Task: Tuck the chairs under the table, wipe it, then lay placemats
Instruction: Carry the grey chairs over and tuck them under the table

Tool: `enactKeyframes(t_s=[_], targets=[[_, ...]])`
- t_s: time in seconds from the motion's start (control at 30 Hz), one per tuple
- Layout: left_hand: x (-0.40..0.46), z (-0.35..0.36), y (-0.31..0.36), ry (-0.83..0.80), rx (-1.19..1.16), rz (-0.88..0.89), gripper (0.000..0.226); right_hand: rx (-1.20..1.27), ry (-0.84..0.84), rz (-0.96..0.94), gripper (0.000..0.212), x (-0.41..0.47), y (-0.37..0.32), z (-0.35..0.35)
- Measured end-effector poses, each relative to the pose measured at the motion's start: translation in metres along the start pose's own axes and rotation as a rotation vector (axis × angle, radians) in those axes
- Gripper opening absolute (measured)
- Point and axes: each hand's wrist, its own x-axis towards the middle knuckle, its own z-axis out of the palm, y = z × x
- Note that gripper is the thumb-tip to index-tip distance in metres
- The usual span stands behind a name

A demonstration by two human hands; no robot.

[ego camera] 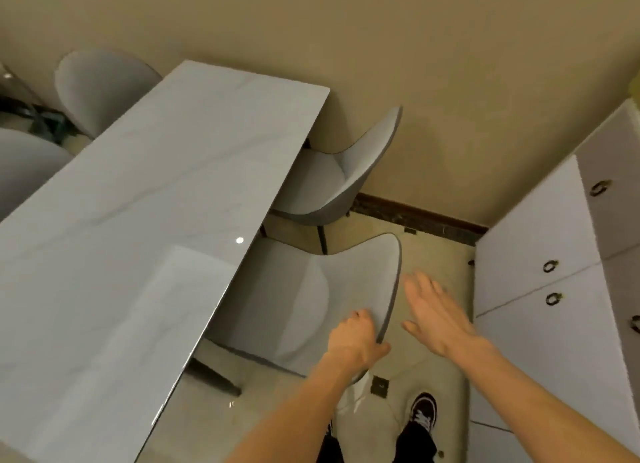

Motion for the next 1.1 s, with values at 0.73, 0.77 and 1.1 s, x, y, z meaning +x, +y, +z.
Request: enactKeyframes(t_s=[0.73,0.77,1.1], targets=[[0.015,0.049,0.018,0.169,-0.231,-0.395,0.049,-0.536,-0.194,-0.842,0.018,0.161,0.04,0.05],[0.012,0.048,0.016,0.17,-0.237,-0.406,0.052,-0.536,-0.184,-0.847,0.017,0.161,0.037,0.052],[-0.024,0.038,-0.047,0.191,-0.201,-0.603,0.058,-0.448,-0.189,-1.018,0.024,0.154,-0.049,0.061]])
